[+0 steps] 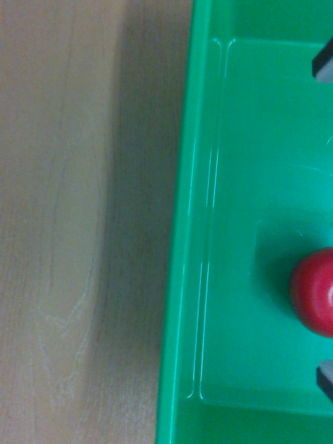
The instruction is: Pick fruit
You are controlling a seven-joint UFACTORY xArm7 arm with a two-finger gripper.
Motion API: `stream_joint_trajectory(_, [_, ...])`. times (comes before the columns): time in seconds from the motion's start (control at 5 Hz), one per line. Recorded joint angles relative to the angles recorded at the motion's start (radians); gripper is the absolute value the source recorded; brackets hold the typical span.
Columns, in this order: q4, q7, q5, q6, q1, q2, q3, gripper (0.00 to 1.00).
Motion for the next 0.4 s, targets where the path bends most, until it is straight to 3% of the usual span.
stream_joint_trajectory(0.2, [0.0,0.0,0.0,0.0,0.0,0.0,0.0,0.0])
stream_joint_trajectory(0.4, [-0.041,-0.005,0.0006,-0.045,0.0068,0.017,-0.001,0.0])
